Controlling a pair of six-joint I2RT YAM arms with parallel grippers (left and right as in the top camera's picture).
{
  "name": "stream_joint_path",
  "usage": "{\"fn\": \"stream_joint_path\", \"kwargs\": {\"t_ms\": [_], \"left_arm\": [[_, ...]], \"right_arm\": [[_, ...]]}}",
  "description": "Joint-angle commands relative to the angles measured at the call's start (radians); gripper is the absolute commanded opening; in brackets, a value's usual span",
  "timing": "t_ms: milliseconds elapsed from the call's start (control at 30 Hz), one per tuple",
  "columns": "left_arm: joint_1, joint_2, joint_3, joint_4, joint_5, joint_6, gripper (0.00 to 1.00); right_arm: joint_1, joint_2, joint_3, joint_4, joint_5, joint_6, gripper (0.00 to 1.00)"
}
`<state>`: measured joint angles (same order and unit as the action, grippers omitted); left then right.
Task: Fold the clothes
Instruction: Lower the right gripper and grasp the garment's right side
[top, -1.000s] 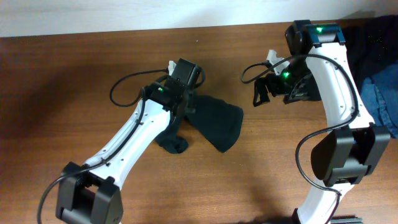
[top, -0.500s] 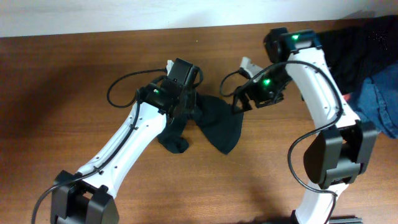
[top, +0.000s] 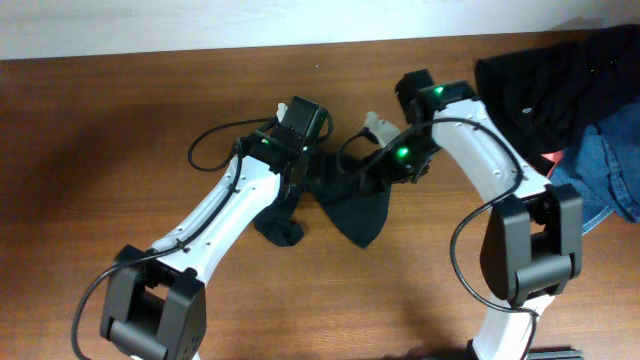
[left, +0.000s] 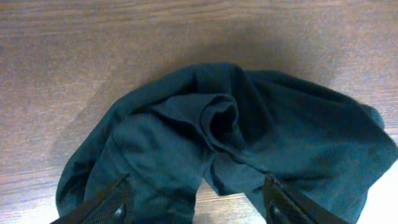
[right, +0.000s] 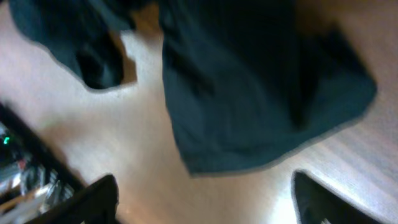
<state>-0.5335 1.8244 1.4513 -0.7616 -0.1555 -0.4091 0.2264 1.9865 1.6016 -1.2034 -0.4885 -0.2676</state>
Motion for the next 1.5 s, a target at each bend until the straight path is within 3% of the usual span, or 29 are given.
{"fn": "stream_joint_path", "kwargs": {"t_ms": [0, 67, 167, 267, 533, 800, 1000, 1167, 1467], "left_arm": [[0.0, 0.003, 0.017, 0.005, 0.01, -0.01, 0.66], [0.0, 0.003, 0.017, 0.002, 0.01, -0.01, 0.66], [0.0, 0.003, 0.017, 0.002, 0.01, -0.01, 0.66], [0.0, 0.003, 0.017, 0.005, 0.01, -0.01, 0.66], [-0.001, 0.004, 0.017, 0.021, 0.01, -0.01, 0.69], [-0.001, 0.013, 0.017, 0.035, 0.01, -0.015, 0.7], [-0.001, 0.042, 0.017, 0.07, 0.009, -0.05, 0.7], [-0.001, 0.091, 0.017, 0.07, 0.01, -0.05, 0.7], [0.0, 0.094, 0.017, 0.082, -0.009, -0.05, 0.7]], "right_arm": [[0.039, -0.03, -0.03, 0.044, -0.013, 0.038, 0.68], [0.062, -0.03, -0.03, 0.059, -0.012, 0.038, 0.48], [0.09, -0.03, -0.03, 0.068, 0.003, 0.038, 0.32], [0.109, -0.03, -0.038, 0.089, 0.085, 0.075, 0.04], [0.128, -0.021, -0.109, 0.262, 0.142, 0.199, 0.04], [0.127, -0.013, -0.212, 0.405, 0.143, 0.222, 0.04], [0.127, -0.013, -0.218, 0.422, 0.156, 0.225, 0.04], [0.126, 0.005, -0.218, 0.438, 0.3, 0.301, 0.04], [0.127, 0.018, -0.218, 0.449, 0.306, 0.303, 0.04]]}}
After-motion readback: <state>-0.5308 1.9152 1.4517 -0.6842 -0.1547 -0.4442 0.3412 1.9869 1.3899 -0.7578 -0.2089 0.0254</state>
